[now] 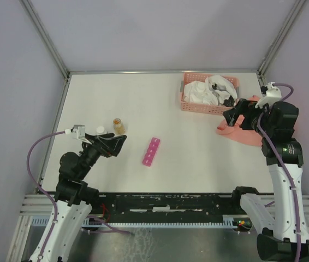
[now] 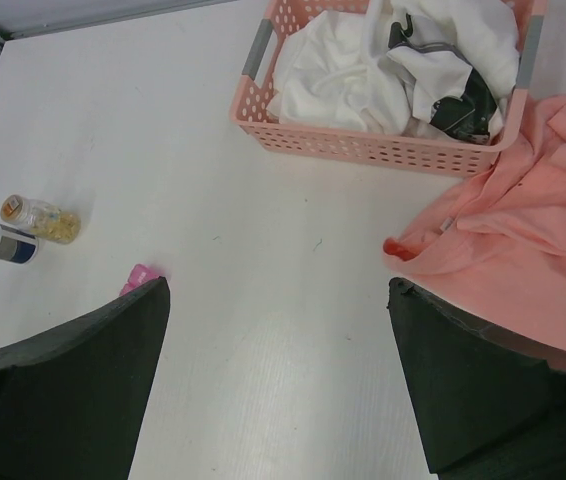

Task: Sort the pills into containers

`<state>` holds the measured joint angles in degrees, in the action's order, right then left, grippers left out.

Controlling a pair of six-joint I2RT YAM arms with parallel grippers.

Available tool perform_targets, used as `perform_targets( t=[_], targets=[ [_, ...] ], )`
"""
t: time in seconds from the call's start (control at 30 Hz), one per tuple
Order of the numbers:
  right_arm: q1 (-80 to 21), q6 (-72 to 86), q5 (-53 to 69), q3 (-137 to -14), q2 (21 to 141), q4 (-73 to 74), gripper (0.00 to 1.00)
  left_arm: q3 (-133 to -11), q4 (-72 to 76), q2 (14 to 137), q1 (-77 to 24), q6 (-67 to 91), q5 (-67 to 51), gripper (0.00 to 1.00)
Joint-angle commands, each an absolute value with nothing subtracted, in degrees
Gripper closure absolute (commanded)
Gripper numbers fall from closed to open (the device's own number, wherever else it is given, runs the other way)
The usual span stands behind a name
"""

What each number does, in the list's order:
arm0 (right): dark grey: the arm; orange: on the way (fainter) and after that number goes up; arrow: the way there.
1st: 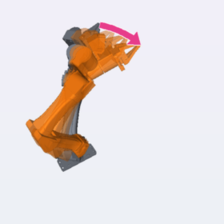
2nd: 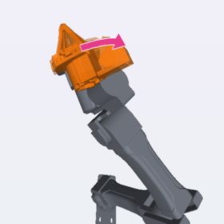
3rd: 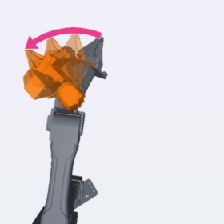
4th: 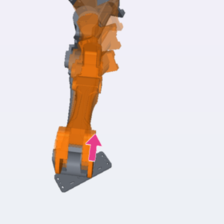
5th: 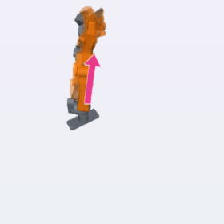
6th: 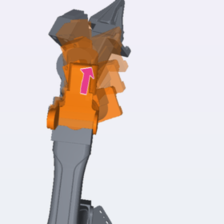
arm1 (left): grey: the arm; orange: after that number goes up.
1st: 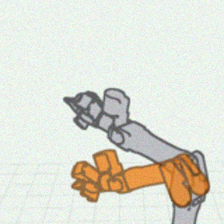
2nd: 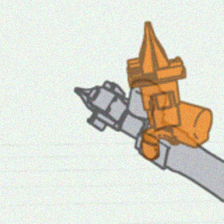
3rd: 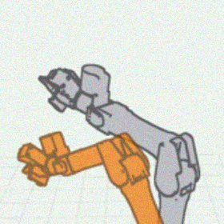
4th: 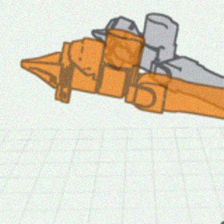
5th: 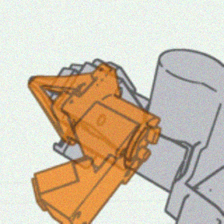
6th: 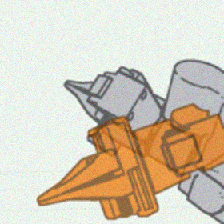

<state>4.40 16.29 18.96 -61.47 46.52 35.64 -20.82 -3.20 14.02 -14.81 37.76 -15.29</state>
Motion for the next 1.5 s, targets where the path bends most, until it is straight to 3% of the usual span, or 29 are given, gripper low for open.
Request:
perform_targets(
  t=[0.0,0.4,0.5,0.73,0.97,1.47],
  targets=[
    [4.5,16.8,19.6,-63.3,47.0,35.3,0.01,-20.1,2.2,13.3,-14.4,40.9,-18.1,0.01],
    [4.2,16.0,29.9,-56.6,45.4,27.1,0.01,-18.4,8.1,18.7,-15.9,42.8,-22.4,0.01],
    [3.6,13.0,38.7,-54.2,47.1,22.3,0.01,-20.2,5.4,22.3,-22.6,38.1,-15.0,0.01],
    [-6.1,-3.1,43.3,-60.8,57.6,28.1,0.01,-29.1,-1.1,42.1,-49.5,26.4,21.3,0.01],
    [-7.1,-5.5,44.0,-58.5,60.7,29.2,0.01,-27.7,3.9,54.8,-51.0,27.5,20.5,0.00],
    [-8.0,-12.6,48.7,-61.4,64.1,40.3,0.01,-26.1,5.5,64.0,-50.3,33.6,13.3,0.33]
  ],
)
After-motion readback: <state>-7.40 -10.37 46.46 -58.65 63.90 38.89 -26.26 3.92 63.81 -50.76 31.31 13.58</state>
